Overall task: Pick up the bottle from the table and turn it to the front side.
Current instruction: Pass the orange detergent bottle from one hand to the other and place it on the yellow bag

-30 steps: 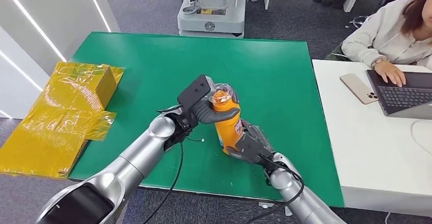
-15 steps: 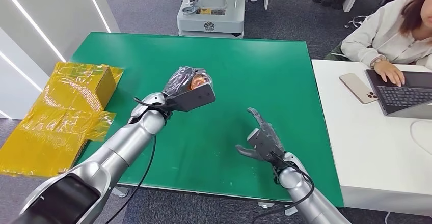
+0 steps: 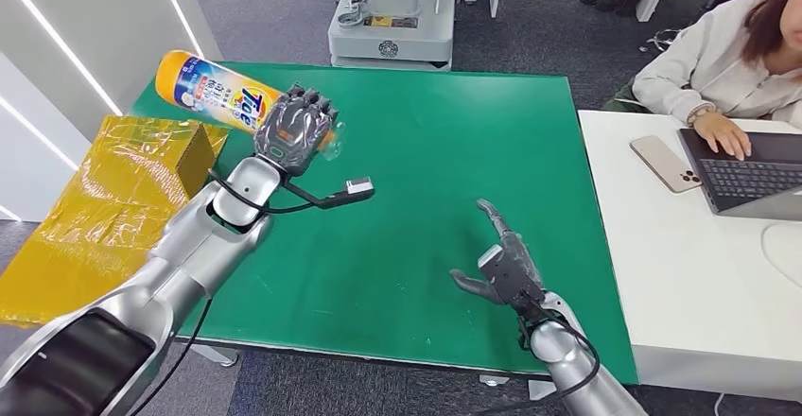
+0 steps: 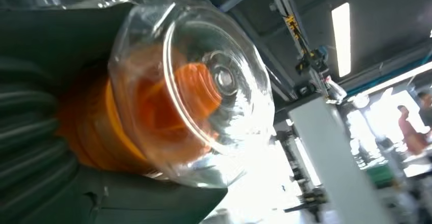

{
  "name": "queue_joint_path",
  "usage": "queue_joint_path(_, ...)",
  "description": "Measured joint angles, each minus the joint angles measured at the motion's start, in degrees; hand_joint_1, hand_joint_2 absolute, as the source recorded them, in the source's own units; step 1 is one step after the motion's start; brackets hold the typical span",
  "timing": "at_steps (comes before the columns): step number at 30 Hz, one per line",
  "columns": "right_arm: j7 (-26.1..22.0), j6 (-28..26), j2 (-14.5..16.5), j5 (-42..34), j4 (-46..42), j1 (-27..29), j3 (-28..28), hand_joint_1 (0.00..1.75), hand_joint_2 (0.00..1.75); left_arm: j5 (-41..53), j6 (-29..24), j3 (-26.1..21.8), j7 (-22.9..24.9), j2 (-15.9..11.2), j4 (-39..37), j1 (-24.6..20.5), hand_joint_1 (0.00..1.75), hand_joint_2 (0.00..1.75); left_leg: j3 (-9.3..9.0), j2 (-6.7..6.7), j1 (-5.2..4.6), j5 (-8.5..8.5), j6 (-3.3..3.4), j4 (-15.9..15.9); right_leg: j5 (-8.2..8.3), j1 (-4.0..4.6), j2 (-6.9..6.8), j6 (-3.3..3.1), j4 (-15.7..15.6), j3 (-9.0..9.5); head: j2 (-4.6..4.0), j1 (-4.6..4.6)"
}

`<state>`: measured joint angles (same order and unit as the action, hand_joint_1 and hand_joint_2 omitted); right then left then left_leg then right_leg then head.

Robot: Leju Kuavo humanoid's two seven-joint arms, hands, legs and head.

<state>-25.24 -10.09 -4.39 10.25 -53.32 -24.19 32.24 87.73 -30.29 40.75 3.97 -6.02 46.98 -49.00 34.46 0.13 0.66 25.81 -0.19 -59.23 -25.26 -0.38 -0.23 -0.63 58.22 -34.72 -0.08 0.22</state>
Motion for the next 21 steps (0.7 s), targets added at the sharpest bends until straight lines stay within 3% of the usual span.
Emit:
queue_joint_path(7, 1.2, -1.6, -2.9, 1.4, -4.9, 5.0, -2.2, 0.0, 1.75, 1.6, 3.1, 5.4, 6.4, -2.2, -9.6, 1.5, 1.75, 1.75, 0.03, 0.02, -0.02, 0.01, 0.0, 0.0, 0.0, -0.01, 0.01, 0.01, 0.0, -0.01, 0.0, 0.0)
queue_joint_path(16, 1.7, -1.7, -5.1, 1.6, -7.4, 8.0, -3.6, 0.0, 1.75, 1.3, 7.0, 6.1, 7.0, -3.3, -19.6, 3.2, 1.75, 1.75, 0.08, 0.0, 0.0, 0.0, 0.0, 0.0, 0.0, 0.0, -0.01, 0.01, 0.0, -0.06, -0.01, 0.0)
queue_joint_path(21, 2.5, -1.4, -5.3, 2.3, -7.4, 8.2, -3.6, 0.0, 1.75, 0.4, 17.1, 6.1, 10.2, -4.1, -23.3, 3.3, 1.75, 1.75, 0.08, 0.18, 0.01, 0.02, -0.02, 0.0, 0.03, -0.01, 0.14, -0.03, 0.0, -0.06, 0.0, -0.01)
